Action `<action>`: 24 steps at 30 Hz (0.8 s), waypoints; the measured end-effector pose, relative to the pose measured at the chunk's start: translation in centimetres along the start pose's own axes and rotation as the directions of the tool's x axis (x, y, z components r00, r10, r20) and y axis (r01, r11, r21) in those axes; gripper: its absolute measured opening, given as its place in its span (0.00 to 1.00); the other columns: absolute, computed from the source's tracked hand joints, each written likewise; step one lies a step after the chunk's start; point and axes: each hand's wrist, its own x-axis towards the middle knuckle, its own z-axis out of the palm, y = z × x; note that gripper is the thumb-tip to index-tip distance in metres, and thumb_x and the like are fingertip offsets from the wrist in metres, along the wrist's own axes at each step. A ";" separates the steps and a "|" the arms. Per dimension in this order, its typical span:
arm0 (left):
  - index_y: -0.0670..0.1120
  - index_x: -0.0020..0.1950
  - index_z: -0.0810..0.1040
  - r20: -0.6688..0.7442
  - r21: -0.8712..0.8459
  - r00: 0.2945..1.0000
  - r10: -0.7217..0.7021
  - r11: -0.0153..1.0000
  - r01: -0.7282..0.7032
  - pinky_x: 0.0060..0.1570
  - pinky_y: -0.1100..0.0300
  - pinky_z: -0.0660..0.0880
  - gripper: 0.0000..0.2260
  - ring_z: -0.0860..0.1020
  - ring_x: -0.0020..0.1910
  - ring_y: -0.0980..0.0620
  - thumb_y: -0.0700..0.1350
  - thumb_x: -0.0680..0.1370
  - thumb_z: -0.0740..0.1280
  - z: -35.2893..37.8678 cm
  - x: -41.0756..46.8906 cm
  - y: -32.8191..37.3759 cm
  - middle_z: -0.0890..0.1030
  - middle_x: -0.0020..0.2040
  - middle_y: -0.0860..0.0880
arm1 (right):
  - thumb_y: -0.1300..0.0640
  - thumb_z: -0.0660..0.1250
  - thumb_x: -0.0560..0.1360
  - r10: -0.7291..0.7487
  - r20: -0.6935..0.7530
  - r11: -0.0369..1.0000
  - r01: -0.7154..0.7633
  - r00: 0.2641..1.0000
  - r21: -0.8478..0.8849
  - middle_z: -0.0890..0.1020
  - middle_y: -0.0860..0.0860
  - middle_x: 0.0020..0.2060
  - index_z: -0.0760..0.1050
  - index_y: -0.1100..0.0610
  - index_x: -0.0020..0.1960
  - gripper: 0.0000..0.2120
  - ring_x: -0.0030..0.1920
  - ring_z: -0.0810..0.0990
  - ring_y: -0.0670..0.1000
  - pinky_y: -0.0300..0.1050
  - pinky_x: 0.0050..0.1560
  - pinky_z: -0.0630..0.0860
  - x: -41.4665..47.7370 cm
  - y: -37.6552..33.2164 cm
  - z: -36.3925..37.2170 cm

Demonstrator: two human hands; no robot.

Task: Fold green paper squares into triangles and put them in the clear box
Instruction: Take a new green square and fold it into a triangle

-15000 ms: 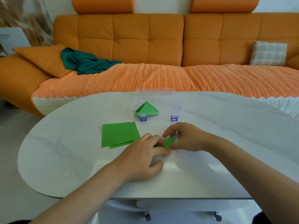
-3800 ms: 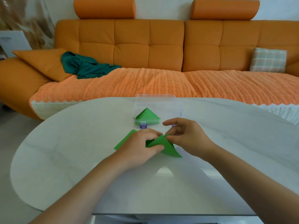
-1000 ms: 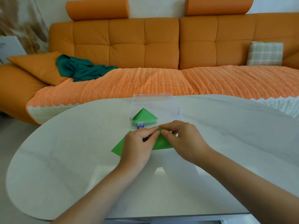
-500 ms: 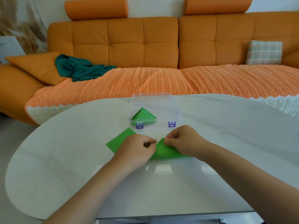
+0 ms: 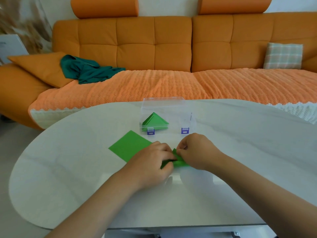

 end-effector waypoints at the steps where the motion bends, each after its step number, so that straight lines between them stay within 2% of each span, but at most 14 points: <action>1: 0.55 0.61 0.81 0.004 0.010 1.000 0.003 1.000 -0.003 0.57 0.59 0.72 0.20 0.69 0.56 0.60 0.52 0.75 0.56 0.0 0.0 0.1 0.77 0.55 0.59 | 0.49 0.64 0.75 -0.013 -0.018 0.999 0.013 1.000 -0.038 0.84 0.46 0.39 0.84 0.49 0.43 0.10 0.43 0.81 0.50 0.48 0.50 0.80 -0.1 0.0 0.1; 4: 0.55 0.59 0.82 0.011 0.035 1.000 0.016 0.999 -0.017 0.55 0.57 0.73 0.19 0.70 0.56 0.59 0.52 0.75 0.56 -0.1 0.0 0.4 0.77 0.55 0.58 | 0.46 0.63 0.75 -0.096 -0.088 0.981 0.079 0.991 -0.175 0.85 0.45 0.43 0.83 0.48 0.46 0.11 0.46 0.81 0.48 0.47 0.55 0.76 -0.5 0.1 0.2; 7: 0.54 0.60 0.81 0.011 0.045 1.000 0.020 0.999 -0.020 0.55 0.57 0.73 0.20 0.69 0.56 0.59 0.53 0.75 0.55 -0.1 0.0 0.4 0.77 0.55 0.59 | 0.43 0.63 0.77 -0.214 -0.138 0.949 0.172 0.967 -0.262 0.82 0.43 0.50 0.79 0.44 0.56 0.12 0.51 0.79 0.46 0.45 0.59 0.69 -0.9 0.5 -0.1; 11: 0.54 0.62 0.81 -0.004 0.081 0.999 0.039 0.996 -0.039 0.54 0.60 0.72 0.21 0.70 0.57 0.59 0.52 0.75 0.56 0.0 -0.4 0.4 0.77 0.56 0.59 | 0.55 0.56 0.78 -0.400 -0.042 0.857 0.357 0.916 -0.372 0.79 0.44 0.53 0.79 0.42 0.61 0.18 0.50 0.77 0.49 0.46 0.52 0.68 -1.7 0.9 -0.2; 15: 0.54 0.65 0.79 -0.002 0.146 0.997 0.071 0.987 -0.070 0.53 0.60 0.71 0.22 0.71 0.56 0.57 0.54 0.76 0.55 0.2 -0.9 0.4 0.77 0.57 0.57 | 0.61 0.56 0.75 -0.400 0.018 0.833 0.372 0.916 -0.409 0.78 0.44 0.52 0.78 0.41 0.63 0.24 0.50 0.76 0.51 0.47 0.50 0.67 -2.1 1.1 -0.3; 19: 0.54 0.66 0.78 -0.007 0.251 0.991 0.133 0.960 -0.127 0.50 0.56 0.72 0.22 0.72 0.53 0.52 0.56 0.77 0.55 0.6 -1.8 0.3 0.77 0.56 0.53 | 0.60 0.57 0.75 -0.422 0.026 0.797 0.384 0.906 -0.466 0.77 0.46 0.52 0.80 0.44 0.61 0.22 0.50 0.75 0.53 0.48 0.50 0.68 -2.5 0.7 0.0; 24: 0.50 0.64 0.77 0.001 0.365 0.984 0.179 0.916 -0.167 0.56 0.53 0.70 0.21 0.71 0.57 0.50 0.56 0.77 0.56 1.0 -2.9 1.2 0.76 0.57 0.50 | 0.61 0.56 0.75 -0.416 0.001 0.796 0.364 0.910 -0.484 0.76 0.48 0.50 0.80 0.47 0.58 0.20 0.48 0.74 0.54 0.49 0.48 0.68 -2.7 0.8 0.4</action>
